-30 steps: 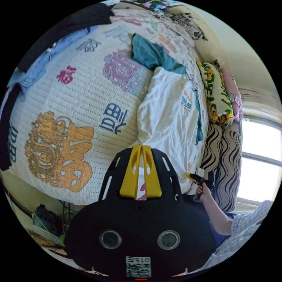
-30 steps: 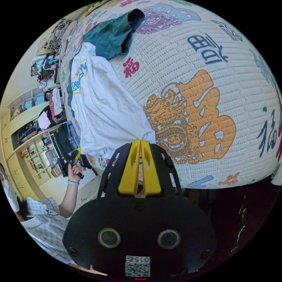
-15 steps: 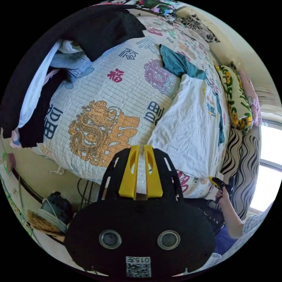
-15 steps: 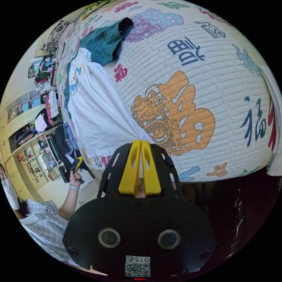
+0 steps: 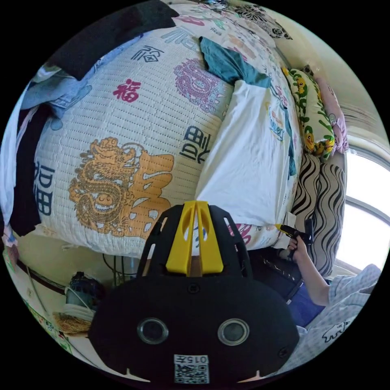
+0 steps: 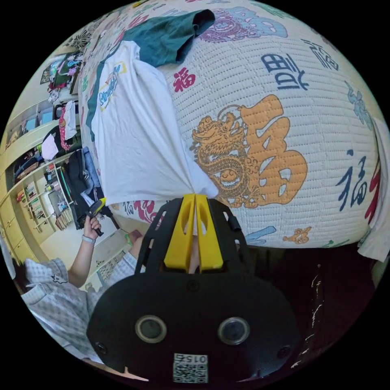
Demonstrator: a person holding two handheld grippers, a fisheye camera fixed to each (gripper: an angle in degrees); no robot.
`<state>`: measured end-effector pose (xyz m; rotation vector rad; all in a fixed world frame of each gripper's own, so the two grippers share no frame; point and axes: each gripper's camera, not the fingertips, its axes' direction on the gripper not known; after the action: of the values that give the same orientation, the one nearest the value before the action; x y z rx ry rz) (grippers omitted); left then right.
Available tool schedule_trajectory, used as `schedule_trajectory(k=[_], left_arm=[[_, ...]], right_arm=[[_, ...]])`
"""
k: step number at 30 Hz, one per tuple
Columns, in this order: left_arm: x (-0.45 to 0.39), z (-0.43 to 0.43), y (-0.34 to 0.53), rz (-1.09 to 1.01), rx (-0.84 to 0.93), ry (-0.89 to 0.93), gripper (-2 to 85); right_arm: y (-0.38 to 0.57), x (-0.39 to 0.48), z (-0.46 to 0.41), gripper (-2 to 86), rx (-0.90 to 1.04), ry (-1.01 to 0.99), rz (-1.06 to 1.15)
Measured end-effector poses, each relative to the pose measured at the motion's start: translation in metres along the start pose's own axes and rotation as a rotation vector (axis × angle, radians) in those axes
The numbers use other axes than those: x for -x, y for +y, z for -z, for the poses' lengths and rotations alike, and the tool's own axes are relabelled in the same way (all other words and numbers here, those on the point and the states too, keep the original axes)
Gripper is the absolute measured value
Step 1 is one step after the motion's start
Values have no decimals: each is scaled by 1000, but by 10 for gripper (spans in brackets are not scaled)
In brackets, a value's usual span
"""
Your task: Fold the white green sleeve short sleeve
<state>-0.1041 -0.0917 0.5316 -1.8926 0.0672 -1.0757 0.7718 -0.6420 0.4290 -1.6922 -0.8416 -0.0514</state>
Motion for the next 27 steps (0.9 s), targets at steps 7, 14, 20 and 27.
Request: schedule_trajectory(k=[7, 14, 20, 27], left_arm=[[-38, 10, 22, -30, 131, -177, -4], [-69, 13, 37, 49, 192, -371, 51], [-199, 40, -10, -205, 7, -163, 54], [-486, -43, -102, -853, 109, -29, 86]], right_arm=[[26, 3, -11, -8, 152, 20, -10], [31, -9, 13, 27, 59, -54, -82], [-6, -7, 89, 51, -266, -143, -61], [-69, 14, 103, 52, -371, -246, 5]])
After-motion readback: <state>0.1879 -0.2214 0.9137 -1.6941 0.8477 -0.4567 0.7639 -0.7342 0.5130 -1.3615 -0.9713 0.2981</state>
